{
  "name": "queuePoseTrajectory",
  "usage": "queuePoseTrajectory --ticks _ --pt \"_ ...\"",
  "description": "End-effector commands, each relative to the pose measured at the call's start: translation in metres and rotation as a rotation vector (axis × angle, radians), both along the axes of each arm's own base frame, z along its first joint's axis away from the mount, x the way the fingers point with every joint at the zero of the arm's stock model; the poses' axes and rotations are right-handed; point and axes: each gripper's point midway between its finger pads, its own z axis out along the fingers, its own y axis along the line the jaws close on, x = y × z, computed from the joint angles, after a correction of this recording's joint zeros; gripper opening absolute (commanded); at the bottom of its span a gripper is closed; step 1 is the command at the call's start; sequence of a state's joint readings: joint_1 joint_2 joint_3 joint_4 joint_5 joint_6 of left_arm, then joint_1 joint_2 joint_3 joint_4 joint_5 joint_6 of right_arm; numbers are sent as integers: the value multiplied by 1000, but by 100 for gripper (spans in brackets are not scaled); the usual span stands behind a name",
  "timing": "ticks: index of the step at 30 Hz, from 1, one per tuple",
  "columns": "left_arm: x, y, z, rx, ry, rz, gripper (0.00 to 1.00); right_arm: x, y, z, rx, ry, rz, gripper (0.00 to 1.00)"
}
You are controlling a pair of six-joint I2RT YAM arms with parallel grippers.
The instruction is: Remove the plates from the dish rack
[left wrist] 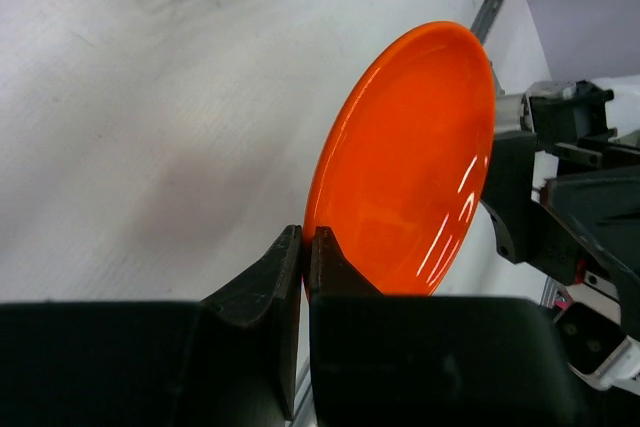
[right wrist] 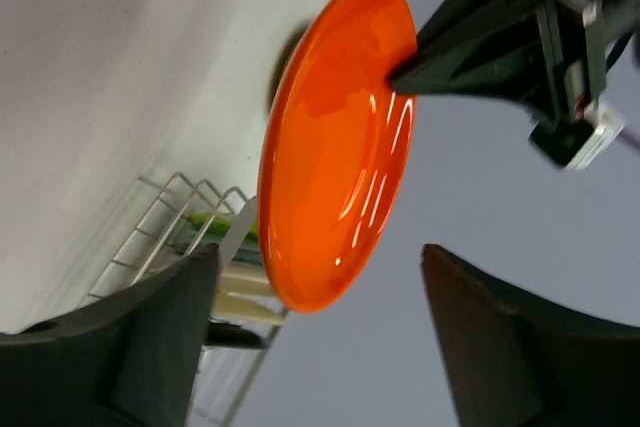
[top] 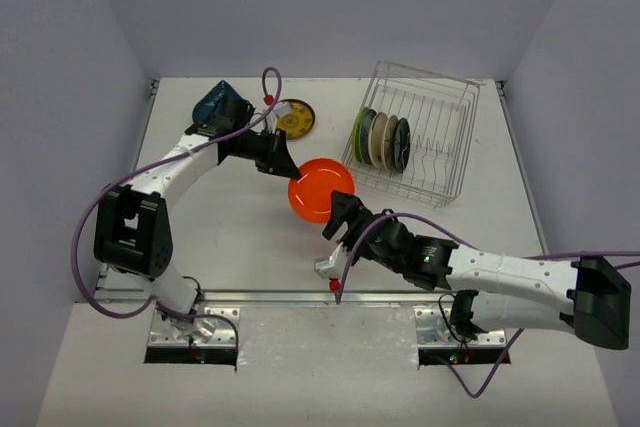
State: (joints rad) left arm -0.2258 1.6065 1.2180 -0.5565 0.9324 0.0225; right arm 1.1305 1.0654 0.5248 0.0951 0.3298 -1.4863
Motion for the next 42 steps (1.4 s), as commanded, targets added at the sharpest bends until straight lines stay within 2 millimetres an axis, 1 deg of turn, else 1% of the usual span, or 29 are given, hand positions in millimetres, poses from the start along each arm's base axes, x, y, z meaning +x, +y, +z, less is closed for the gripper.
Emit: queuePoseTrajectory --ticks 1,2,3,4,5,7,8,10,12,15,16,17,18,19,20,23,25,26,27,29,30,33,35,36,38,42 --pt "74 21 40 -62 -146 135 0 39 -18 50 267 94 -270 94" --pt "86 27 43 -68 -143 168 0 47 -26 48 291 138 -328 98" --pt "109 35 52 -95 -166 211 0 59 -41 44 326 199 -420 99" --pt "120 39 55 -114 -145 243 0 66 -50 42 356 233 -472 99" --pt "135 45 58 -122 -151 271 0 72 -60 40 390 281 -534 99" --pt "166 58 57 -110 -173 334 0 79 -74 36 472 389 -643 99" --pt "178 61 57 -101 -196 360 0 83 -83 34 511 441 -692 99" --pt "204 72 43 -51 -214 445 0 81 -96 23 605 578 -810 99" --pt "227 82 36 -11 -241 520 0 85 -109 21 720 702 -921 99" --pt "255 94 22 23 -258 605 0 85 -129 5 860 935 -1105 99" --pt "264 99 17 37 -261 637 0 87 -134 4 913 1018 -1158 99" --pt "270 101 16 37 -266 651 0 96 -145 6 973 1062 -1212 99" --pt "276 102 11 42 -262 665 0 101 -149 10 1032 1128 -1245 99" --pt "283 105 1 51 -252 680 0 102 -148 15 1089 1212 -1266 99" --pt "289 106 -8 52 -240 689 0 105 -154 14 1132 1257 -1306 99" --pt "302 110 -17 46 -235 717 0 114 -161 16 1199 1307 -1335 99" --pt "310 111 -36 50 -197 731 0 116 -161 15 1226 1337 -1351 99" --pt "313 111 -29 44 -213 732 0 117 -161 14 1226 1344 -1353 99" --pt "319 111 -37 46 -199 736 0 118 -161 13 1234 1357 -1359 99" --pt "322 111 -48 53 -175 738 0 120 -161 12 1243 1365 -1369 99" --pt "324 111 -58 57 -155 740 0 122 -161 12 1251 1369 -1379 99" --pt "326 112 -73 65 -129 747 0 129 -162 16 1285 1374 -1393 99" --pt "325 113 -80 75 -117 755 0 133 -164 14 1306 1380 -1422 99" --pt "324 114 -85 85 -107 759 2 140 -166 15 1333 1381 -1443 99" --pt "323 116 -88 96 -103 764 10 147 -168 17 1363 1386 -1465 99" --pt "319 119 -88 113 -98 783 27 161 -166 22 1435 1407 -1504 99"
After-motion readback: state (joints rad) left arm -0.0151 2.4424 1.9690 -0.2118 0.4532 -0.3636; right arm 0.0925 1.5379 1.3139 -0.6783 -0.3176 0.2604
